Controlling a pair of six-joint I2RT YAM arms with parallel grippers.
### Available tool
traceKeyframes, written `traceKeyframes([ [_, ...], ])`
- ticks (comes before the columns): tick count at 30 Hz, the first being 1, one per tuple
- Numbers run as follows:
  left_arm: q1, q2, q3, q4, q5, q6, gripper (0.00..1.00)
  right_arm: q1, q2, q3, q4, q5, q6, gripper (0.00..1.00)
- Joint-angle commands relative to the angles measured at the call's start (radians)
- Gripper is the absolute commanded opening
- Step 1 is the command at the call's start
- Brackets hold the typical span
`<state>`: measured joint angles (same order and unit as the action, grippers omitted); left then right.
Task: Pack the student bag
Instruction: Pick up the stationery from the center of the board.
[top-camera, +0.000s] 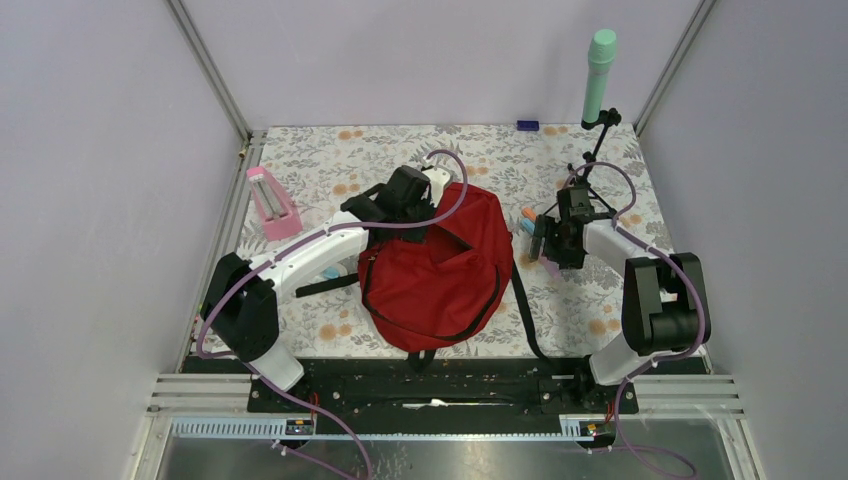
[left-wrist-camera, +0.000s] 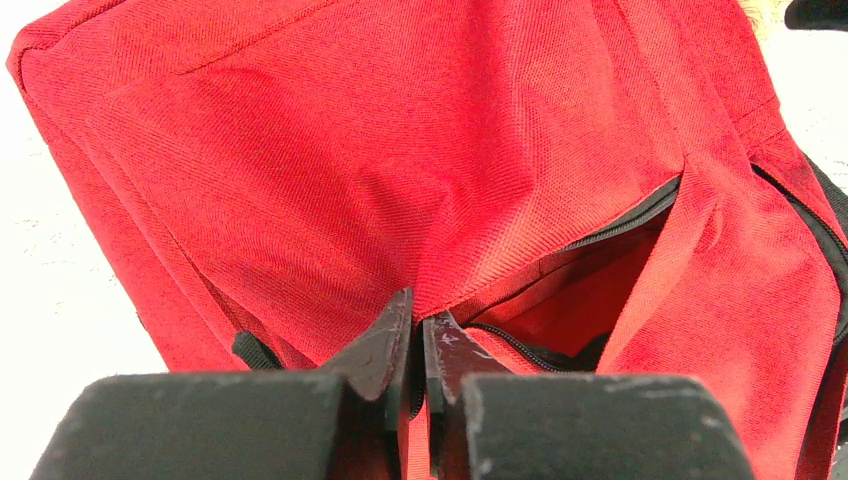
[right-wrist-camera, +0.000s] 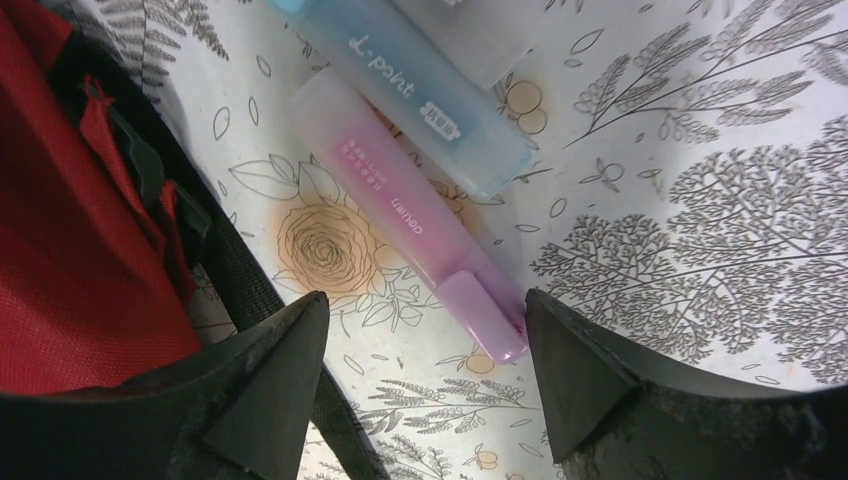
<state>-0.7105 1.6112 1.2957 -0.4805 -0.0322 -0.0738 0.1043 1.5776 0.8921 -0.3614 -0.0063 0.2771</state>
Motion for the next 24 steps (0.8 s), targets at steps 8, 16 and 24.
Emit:
traceKeyframes([
  [8,-0.001,-0.021,0.082,-0.035,-0.007,-0.034,0.04,0.027,0.016,0.041,-0.1,-0.082,-0.037,0.71],
  [16,-0.001,0.007,0.121,-0.079,0.014,-0.049,0.04,0.063,0.048,0.066,-0.135,0.001,-0.039,0.62],
  [24,-0.001,0.007,0.122,-0.082,0.012,-0.045,0.04,0.11,0.098,0.105,-0.171,0.098,-0.051,0.45],
])
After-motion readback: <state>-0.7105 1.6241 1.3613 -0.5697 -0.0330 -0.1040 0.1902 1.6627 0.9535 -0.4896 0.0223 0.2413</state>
